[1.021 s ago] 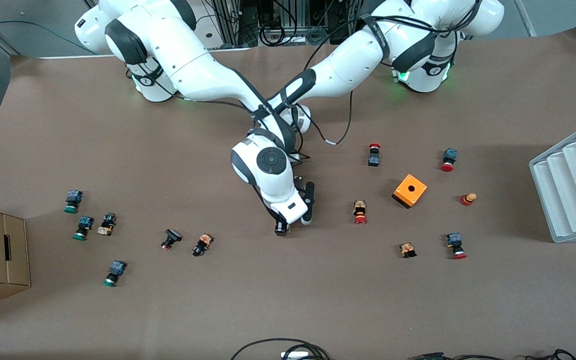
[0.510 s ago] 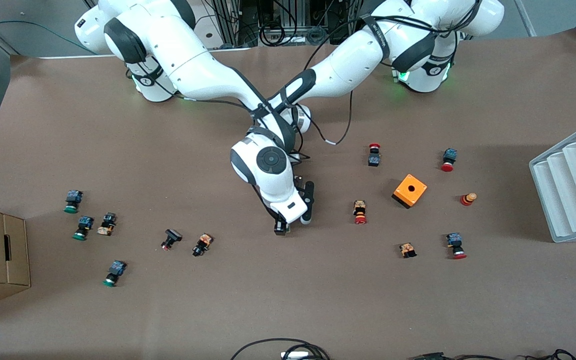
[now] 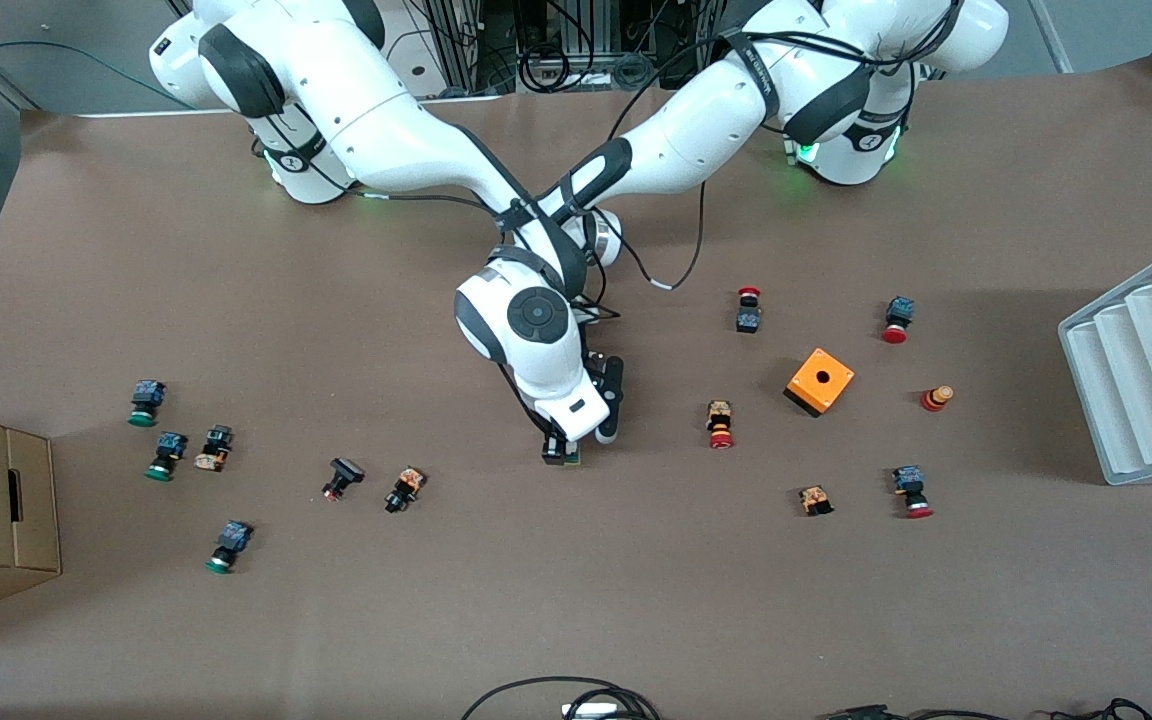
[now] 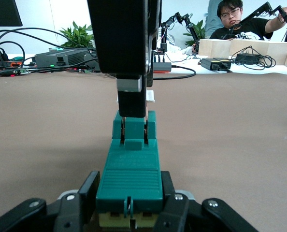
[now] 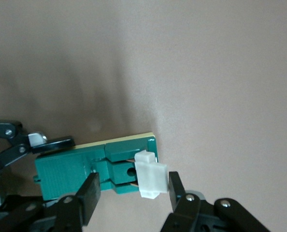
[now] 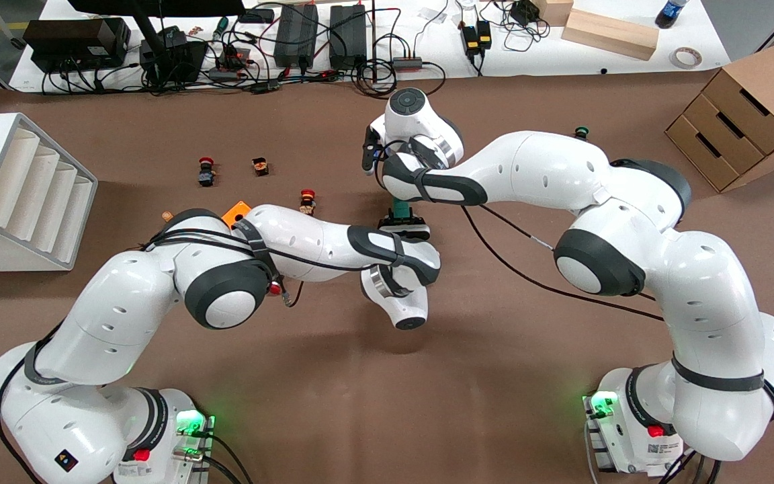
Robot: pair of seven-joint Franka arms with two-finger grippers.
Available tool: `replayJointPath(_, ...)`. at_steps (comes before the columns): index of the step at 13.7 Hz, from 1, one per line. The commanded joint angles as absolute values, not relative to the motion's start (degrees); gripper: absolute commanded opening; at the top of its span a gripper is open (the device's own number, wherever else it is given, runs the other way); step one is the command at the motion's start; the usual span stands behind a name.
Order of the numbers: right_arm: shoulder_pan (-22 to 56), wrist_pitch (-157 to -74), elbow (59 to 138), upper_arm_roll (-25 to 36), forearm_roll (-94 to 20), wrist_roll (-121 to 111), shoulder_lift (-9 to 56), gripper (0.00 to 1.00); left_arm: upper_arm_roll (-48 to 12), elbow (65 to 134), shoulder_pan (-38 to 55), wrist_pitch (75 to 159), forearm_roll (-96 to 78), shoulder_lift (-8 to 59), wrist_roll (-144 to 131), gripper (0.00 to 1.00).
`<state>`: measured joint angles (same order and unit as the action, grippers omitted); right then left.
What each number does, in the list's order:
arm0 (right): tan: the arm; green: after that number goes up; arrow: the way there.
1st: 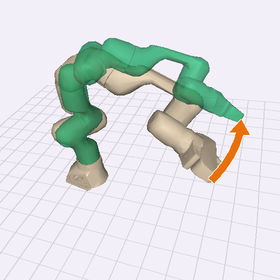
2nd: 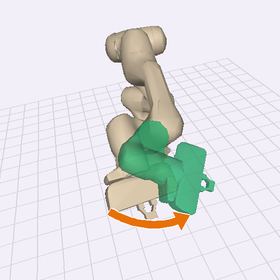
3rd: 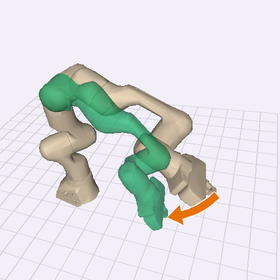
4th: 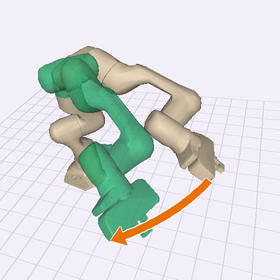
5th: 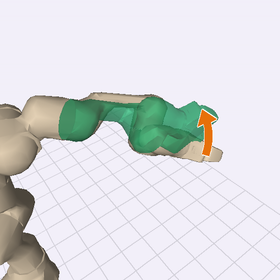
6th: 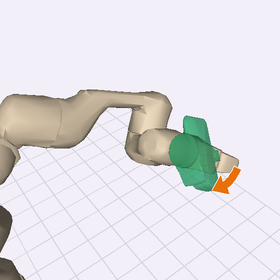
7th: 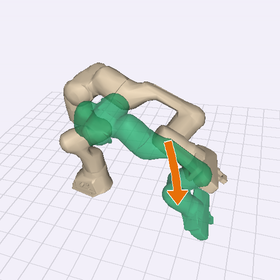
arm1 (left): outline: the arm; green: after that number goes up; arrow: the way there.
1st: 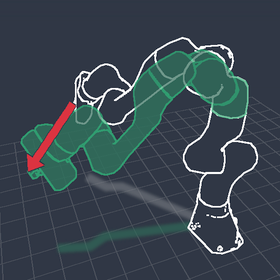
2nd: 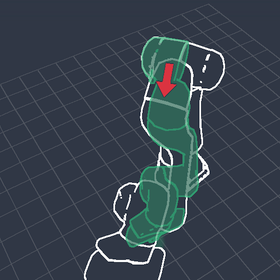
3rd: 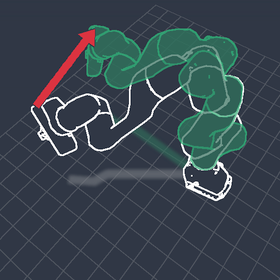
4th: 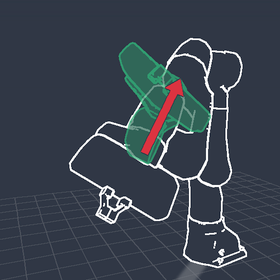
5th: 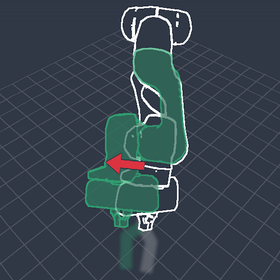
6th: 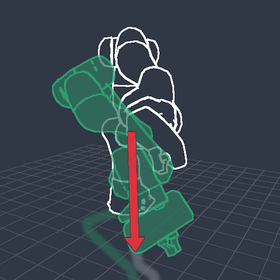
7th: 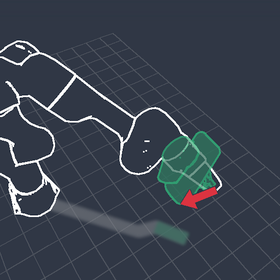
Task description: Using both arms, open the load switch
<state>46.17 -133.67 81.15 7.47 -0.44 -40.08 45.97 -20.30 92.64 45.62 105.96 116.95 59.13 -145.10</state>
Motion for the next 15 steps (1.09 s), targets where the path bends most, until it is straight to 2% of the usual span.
replayJointPath(1, 46.32, -132.63, 83.67, 7.21, -1.93, -40.69, 44.03, 0.65, -19.78, 91.32, 46.32, 105.12, 117.33, 60.21, -145.11, 0.57)
replayJointPath(10, 47.46, -132.54, 83.76, 7.12, -2.02, -40.17, 43.95, 0.65, -19.78, 91.32, 46.32, 105.12, 117.42, 60.21, -145.11, 0.57)
replayJointPath(15, 47.37, -132.63, 86.30, 7.12, -1.93, -40.08, 42.02, 0.65, -19.78, 91.32, 46.32, 105.12, 117.33, 60.21, -145.11, 0.57)
